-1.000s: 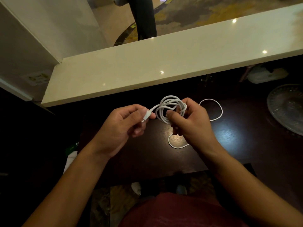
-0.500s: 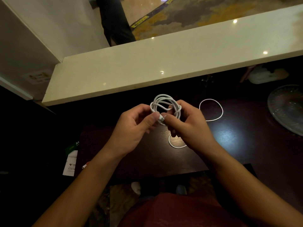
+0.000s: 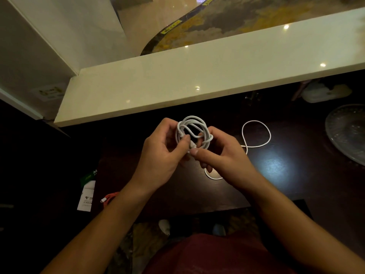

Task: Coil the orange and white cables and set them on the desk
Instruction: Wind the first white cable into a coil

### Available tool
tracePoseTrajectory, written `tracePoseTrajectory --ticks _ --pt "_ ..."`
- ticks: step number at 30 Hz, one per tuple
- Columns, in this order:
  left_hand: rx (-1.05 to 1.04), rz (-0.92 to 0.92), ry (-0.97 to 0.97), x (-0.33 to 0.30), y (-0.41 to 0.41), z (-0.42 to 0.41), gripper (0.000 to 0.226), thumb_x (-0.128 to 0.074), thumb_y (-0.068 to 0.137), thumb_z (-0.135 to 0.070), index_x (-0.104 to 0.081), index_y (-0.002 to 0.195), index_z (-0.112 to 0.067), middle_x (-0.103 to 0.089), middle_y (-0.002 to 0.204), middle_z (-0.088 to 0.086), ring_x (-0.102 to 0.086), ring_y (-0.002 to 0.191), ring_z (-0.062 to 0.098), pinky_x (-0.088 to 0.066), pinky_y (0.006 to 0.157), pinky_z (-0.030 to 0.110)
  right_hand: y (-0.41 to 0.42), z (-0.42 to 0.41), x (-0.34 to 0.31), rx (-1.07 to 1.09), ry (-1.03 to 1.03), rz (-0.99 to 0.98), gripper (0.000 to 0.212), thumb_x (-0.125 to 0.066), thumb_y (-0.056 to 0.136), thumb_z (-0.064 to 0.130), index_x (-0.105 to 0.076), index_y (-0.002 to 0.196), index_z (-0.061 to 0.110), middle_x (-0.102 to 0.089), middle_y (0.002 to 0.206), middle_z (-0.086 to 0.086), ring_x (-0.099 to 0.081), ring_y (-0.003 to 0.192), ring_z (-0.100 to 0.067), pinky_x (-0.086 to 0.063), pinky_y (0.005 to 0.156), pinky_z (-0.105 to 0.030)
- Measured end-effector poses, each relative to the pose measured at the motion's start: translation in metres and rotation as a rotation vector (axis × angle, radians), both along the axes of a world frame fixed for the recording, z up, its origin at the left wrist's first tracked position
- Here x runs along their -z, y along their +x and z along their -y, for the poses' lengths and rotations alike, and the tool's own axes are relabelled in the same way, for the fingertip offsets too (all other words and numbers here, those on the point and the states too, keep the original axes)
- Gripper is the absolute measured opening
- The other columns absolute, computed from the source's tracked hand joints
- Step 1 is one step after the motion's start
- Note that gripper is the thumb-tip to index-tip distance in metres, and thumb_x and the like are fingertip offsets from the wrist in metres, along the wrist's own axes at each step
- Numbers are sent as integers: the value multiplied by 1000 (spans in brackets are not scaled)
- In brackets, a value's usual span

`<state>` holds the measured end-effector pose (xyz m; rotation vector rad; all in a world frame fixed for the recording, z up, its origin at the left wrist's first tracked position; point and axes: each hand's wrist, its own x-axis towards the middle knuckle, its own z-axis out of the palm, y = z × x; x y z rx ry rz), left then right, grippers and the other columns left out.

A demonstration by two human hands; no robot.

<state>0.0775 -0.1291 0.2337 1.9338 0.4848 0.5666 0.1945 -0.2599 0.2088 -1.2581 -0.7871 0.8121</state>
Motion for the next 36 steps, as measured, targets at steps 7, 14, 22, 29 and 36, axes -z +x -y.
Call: tracePoseTrajectory --ticks 7,14,22,29,36 --pt "-59 -36 177 -7 4 1 17 -68 90 -11 -61 102 -21 -68 92 -6 -69 86 14 -57 72 28 1 -2 1 21 -6 22 14 -75 85 12 -62 91 14 -64 79 -3 -57 67 -10 -46 60 -26" --pt "-83 -25 407 -11 14 12 11 -64 97 -12 -58 107 -13 -66 79 -4 -65 69 8 -49 57 21 -3 -7 -1 150 -8 -54 11 -70 82 15 -59 84 14 -57 66 -5 -49 51 -18 -40 48 -36" --pt "230 -74 -37 -11 16 -8 13 -60 98 -16 -65 109 -21 -70 103 -9 -66 100 6 -48 90 21 6 -6 -9 119 0 -247 13 -55 75 4 -54 88 5 -42 49 5 -32 40 -10 -25 43 -22" --pt "354 -95 -75 -11 10 -20 34 -59 92 0 -63 126 -1 -67 125 14 -62 123 24 -44 108 33 15 -7 -15 92 -59 -376 13 -50 82 -6 -57 92 -2 -49 44 9 -27 34 -5 -19 43 -14" --pt "238 -21 24 -6 17 -16 23 -68 91 -12 -71 114 -13 -70 108 5 -67 108 22 -50 98 33 19 -11 -16 164 -85 -358 14 -55 78 -3 -61 73 9 -36 44 -1 -24 33 -8 -23 42 -14"
